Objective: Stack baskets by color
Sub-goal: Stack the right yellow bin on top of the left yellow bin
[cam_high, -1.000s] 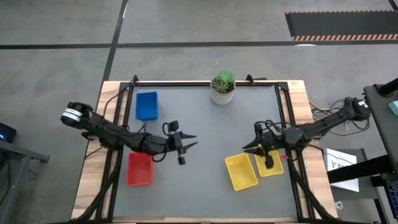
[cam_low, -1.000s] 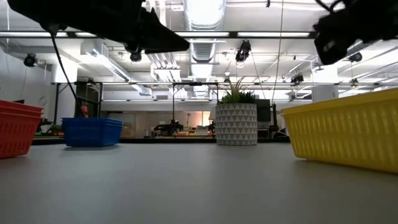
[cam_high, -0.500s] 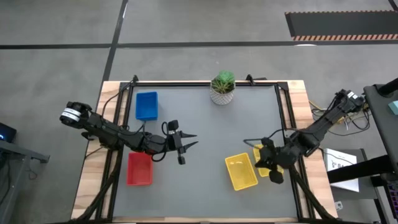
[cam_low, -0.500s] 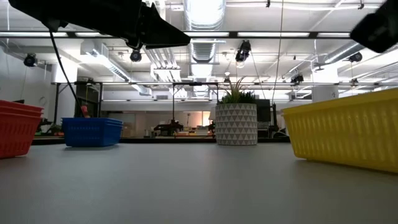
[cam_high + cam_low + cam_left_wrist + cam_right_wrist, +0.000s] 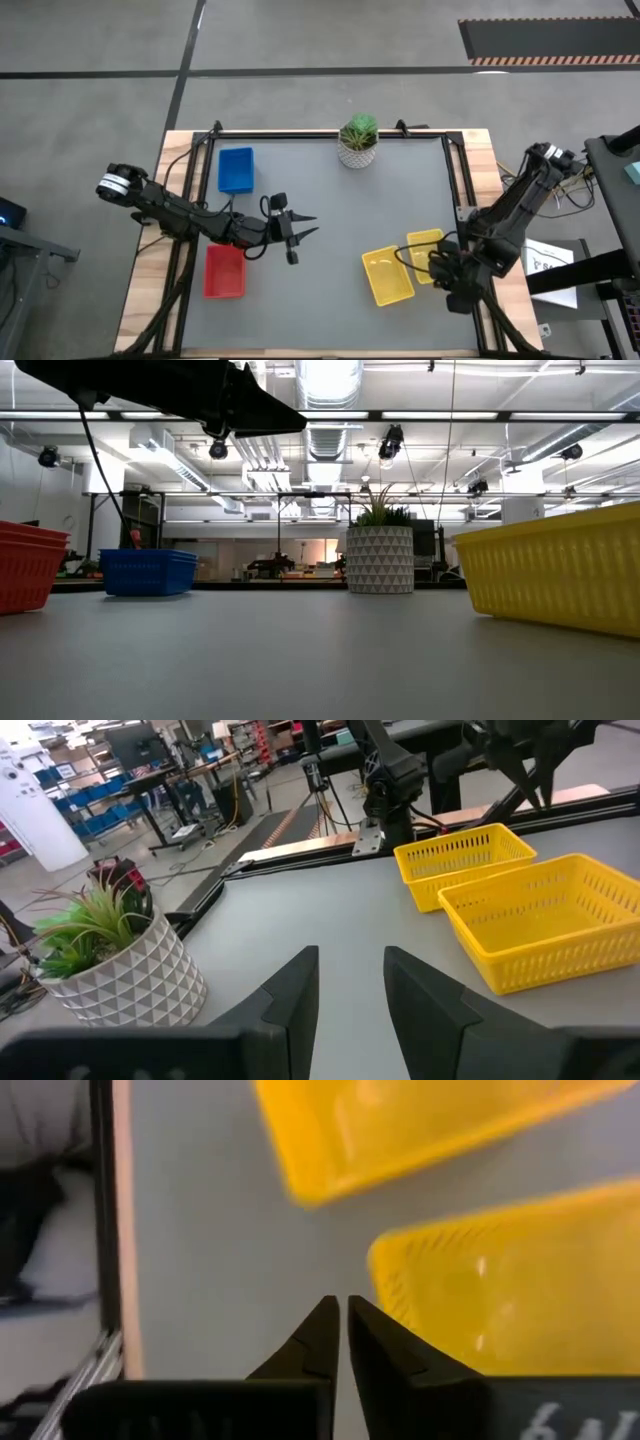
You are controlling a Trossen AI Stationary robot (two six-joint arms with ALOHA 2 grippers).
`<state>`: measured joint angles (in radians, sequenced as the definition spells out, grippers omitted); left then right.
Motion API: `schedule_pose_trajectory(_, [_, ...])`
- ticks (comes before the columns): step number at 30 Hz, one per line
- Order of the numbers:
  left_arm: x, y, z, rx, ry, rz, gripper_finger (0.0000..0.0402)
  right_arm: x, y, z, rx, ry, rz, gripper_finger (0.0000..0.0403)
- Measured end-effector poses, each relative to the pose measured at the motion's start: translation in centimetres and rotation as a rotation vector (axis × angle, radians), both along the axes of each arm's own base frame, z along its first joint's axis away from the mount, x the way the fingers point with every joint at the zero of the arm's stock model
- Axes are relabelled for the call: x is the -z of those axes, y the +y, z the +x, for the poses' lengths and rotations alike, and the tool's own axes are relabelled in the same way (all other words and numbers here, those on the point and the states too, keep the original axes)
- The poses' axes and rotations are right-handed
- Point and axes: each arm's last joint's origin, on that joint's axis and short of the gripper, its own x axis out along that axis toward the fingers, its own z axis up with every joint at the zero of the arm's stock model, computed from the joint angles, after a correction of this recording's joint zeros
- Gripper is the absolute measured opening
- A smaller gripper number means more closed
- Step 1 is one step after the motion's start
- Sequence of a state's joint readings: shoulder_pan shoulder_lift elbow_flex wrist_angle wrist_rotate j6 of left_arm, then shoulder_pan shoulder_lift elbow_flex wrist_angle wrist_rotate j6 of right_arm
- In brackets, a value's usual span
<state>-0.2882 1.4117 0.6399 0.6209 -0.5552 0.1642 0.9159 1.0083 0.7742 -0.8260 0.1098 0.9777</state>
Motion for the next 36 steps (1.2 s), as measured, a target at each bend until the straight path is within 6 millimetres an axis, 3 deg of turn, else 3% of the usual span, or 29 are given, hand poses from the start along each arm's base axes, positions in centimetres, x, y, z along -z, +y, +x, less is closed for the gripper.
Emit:
schedule_pose_trajectory(10, [0.0, 0.0, 0.0, -0.001, -0.005, -0.002, 0.0099, 2.1, 1.0, -0.6, -0.015, 0.316, -0.016, 0.0137])
schedule_pose_trajectory(14, [0.0, 0.0, 0.0, -0.001, -0.004, -0.002, 0.0099, 2.6, 1.1, -0.7, -0.036, 0.392, -0.018, 0.0166])
schedule_pose_trajectory(25, [0.0, 0.0, 0.0, -0.002, -0.003, -0.001, 0.0099, 2.4, 0.9, -0.9, -0.036, 0.38, -0.026, 0.0167])
schedule_pose_trajectory(36, [0.0, 0.4, 0.1, -0.015, -0.003, 0.0, 0.0099, 1.5, 0.2, -0.7, -0.056, 0.216, -0.11, 0.0169])
